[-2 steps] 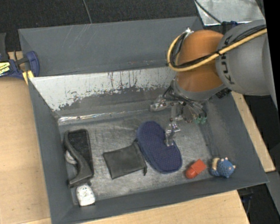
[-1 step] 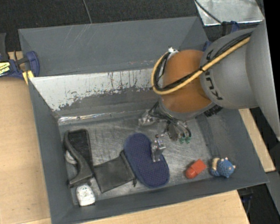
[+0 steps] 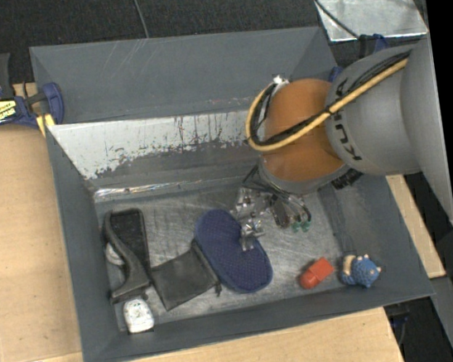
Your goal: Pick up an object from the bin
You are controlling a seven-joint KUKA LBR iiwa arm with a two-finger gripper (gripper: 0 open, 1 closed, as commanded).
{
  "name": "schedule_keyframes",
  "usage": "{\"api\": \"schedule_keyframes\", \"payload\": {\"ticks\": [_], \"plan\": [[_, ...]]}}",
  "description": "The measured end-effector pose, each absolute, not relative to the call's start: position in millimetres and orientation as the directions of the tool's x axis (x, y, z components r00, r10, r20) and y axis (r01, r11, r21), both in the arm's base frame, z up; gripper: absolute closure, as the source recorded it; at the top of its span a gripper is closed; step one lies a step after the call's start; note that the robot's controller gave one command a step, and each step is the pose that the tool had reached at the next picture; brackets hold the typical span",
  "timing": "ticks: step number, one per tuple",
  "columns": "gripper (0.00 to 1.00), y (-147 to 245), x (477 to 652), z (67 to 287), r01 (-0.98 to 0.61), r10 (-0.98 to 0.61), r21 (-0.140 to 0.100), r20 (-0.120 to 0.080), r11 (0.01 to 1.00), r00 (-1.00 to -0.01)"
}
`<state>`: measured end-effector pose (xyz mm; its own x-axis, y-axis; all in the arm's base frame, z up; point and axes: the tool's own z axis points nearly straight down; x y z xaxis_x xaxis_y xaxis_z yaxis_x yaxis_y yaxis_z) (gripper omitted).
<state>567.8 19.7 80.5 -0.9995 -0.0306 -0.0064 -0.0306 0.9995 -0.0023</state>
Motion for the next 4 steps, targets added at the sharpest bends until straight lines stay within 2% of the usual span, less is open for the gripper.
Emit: {"api": "schedule_keyframes", "payload": {"ticks": [1, 2, 3, 4], "plan": [[1.00, -56.0, 598.2, 248.2, -0.177, -0.177, -0.006, -0.013, 0.984, -0.984], [0.00, -53.6, 596.4, 243.2, -0.180, -0.180, -0.001, -0.005, 0.984, -0.984], [0.00, -15.2, 607.2, 184.6, 0.025, 0.025, 0.002, 0.001, 1.000, -1.000], [0.00, -9.5, 608.8, 91.8, 0.105, 0.105, 0.001, 0.000, 0.995, -0.995]]}}
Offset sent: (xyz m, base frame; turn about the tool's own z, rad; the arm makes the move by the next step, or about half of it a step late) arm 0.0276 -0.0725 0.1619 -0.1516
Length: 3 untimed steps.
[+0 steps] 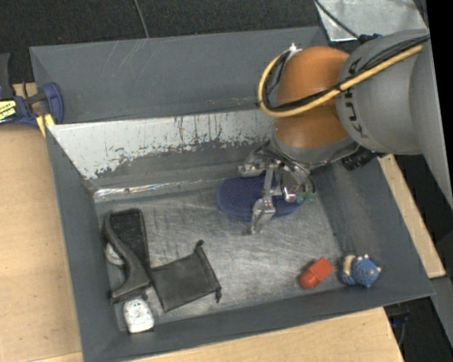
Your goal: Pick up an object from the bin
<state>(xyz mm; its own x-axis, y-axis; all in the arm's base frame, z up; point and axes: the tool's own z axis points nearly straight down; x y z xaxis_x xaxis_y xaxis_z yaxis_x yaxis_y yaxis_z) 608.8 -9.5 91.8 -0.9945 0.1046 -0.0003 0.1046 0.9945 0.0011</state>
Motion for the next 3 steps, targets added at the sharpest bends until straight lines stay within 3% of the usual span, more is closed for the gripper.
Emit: {"api": "schedule_keyframes", "payload": {"ticks": [1, 2, 3], "plan": [[1.00, -10.3, 611.4, 97.4, 0.104, 0.104, 0.001, -0.009, 0.995, -0.995], [1.00, -10.5, 622.8, 118.9, -0.103, -0.103, -0.001, -0.007, 0.995, -0.995], [1.00, -26.1, 610.4, 213.1, -0.185, -0.185, -0.003, -0.011, 0.983, -0.983]]}}
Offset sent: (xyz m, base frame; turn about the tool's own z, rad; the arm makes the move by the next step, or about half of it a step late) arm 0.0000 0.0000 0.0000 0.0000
